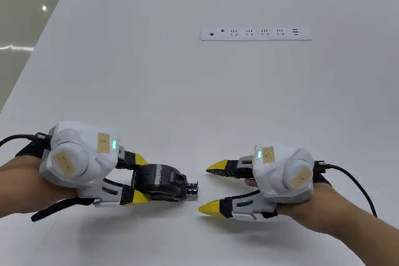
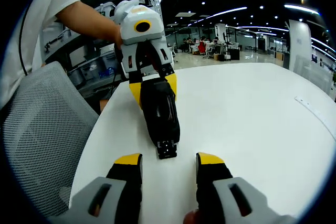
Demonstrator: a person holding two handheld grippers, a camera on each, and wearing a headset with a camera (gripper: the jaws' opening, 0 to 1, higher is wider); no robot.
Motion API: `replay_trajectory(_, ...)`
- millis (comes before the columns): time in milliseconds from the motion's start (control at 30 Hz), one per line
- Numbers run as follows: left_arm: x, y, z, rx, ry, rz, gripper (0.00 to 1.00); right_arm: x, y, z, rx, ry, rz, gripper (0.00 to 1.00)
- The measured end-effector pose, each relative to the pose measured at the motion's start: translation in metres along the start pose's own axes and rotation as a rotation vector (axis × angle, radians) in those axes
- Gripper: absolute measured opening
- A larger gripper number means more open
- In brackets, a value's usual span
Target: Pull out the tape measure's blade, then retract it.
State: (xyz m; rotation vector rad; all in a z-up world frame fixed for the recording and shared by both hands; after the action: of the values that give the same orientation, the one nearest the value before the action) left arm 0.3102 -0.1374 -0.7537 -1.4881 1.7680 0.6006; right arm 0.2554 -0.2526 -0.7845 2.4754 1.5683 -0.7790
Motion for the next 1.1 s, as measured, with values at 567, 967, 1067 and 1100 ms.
replay_trajectory(567, 0.0, -0.001, 0.001, -0.004, 0.006, 0.006, 0.28, 0.017, 0.003, -0.003, -0.044, 0.019, -0.031, 0.18)
replay_trajectory(967, -0.001, 0.0, 0.002, -0.003, 0.007, 0.008, 0.28, 0.024, 0.002, -0.002, -0.061, 0.015, -0.055, 0.16)
replay_trajectory(1067, 0.0, 0.0, 0.002, -0.003, 0.007, 0.007, 0.28, 0.025, 0.0, -0.003, -0.071, 0.014, -0.062, 0.15)
replay_trajectory(1100, 0.0, 0.0, 0.002, -0.002, 0.007, 0.008, 0.28, 0.025, 0.0, -0.002, -0.072, 0.014, -0.06, 0.15)
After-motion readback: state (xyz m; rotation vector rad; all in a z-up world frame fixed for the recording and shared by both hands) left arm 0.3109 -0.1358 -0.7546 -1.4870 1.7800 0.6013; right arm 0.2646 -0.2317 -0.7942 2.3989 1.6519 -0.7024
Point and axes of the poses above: the centre of the closed fingertips' face, and the gripper's own axes: x roughly forward along the fingers, y roughly to its right, z roughly out of its underside, the point moved 4 cm from there along -x, roughly backward along the fingers, and after that the axes turned 7 degrees about -z, right-handed, at the moved point
